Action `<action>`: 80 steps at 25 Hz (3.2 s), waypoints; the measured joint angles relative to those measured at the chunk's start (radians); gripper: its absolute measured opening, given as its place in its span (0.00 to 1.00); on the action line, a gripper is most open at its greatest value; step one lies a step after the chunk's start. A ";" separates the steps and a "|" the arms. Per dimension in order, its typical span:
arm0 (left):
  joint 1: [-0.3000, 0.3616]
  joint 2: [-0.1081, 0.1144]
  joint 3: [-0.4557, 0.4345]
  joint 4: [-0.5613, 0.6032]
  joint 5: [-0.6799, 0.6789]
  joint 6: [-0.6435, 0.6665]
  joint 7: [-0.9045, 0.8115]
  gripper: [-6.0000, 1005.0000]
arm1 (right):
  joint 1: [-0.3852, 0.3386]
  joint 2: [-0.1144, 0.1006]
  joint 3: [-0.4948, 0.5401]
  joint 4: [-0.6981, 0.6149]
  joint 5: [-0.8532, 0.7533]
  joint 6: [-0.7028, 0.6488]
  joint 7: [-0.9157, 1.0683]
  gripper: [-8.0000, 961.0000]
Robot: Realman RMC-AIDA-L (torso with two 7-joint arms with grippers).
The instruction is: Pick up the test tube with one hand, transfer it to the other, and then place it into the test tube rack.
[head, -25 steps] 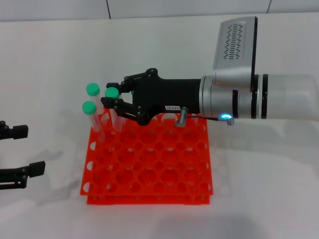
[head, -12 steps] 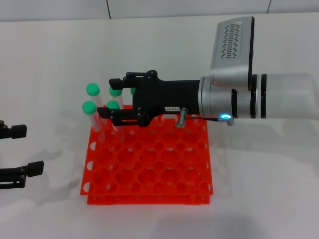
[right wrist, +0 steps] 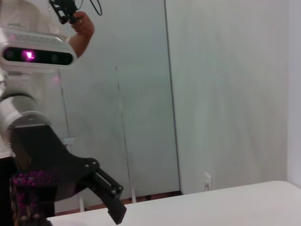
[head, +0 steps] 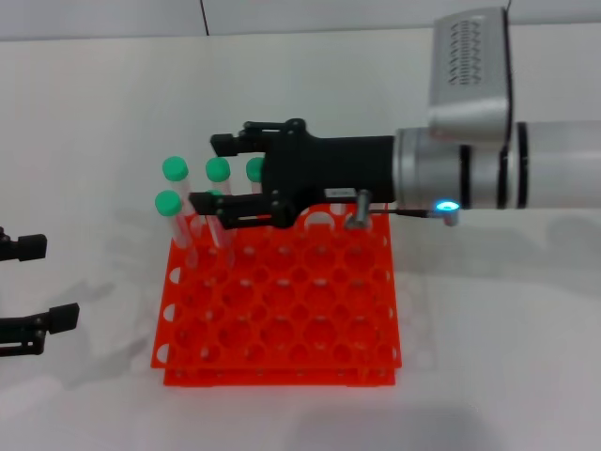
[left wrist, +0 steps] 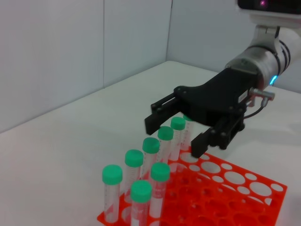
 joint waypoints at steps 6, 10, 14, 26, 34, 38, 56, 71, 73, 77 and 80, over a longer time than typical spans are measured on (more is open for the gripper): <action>-0.001 0.007 -0.001 -0.001 0.000 -0.011 0.007 0.89 | -0.084 0.008 0.188 -0.132 -0.330 -0.091 0.181 0.76; -0.007 0.013 -0.003 -0.020 -0.001 -0.019 0.013 0.89 | -0.136 0.014 0.295 -0.218 -0.496 -0.171 0.277 0.76; -0.023 0.016 -0.013 -0.042 0.001 -0.023 0.015 0.89 | -0.148 0.010 0.383 -0.235 -0.571 -0.277 0.319 0.76; -0.060 0.003 -0.014 -0.049 0.066 -0.032 -0.009 0.89 | -0.202 0.007 0.500 -0.319 -0.737 -0.418 0.345 0.76; -0.068 -0.006 -0.014 -0.049 0.076 -0.039 -0.025 0.89 | -0.210 0.005 0.520 -0.329 -0.781 -0.455 0.348 0.76; -0.080 -0.007 -0.009 -0.049 0.077 -0.042 -0.040 0.89 | -0.230 0.002 0.526 -0.346 -0.791 -0.463 0.344 0.76; -0.154 -0.012 0.000 -0.083 0.129 -0.043 -0.065 0.89 | -0.286 0.007 0.667 -0.339 -0.815 -0.556 0.270 0.76; -0.172 -0.012 0.068 -0.111 0.155 -0.093 -0.060 0.89 | -0.306 -0.001 0.743 -0.338 -0.820 -0.597 0.255 0.76; -0.173 -0.011 0.071 -0.112 0.155 -0.093 -0.056 0.89 | -0.306 -0.001 0.741 -0.338 -0.820 -0.599 0.255 0.76; -0.174 -0.009 0.072 -0.112 0.155 -0.090 -0.042 0.89 | -0.306 0.000 0.739 -0.338 -0.821 -0.604 0.254 0.76; -0.174 -0.006 0.085 -0.112 0.155 -0.073 -0.018 0.89 | -0.306 0.001 0.739 -0.338 -0.824 -0.607 0.253 0.76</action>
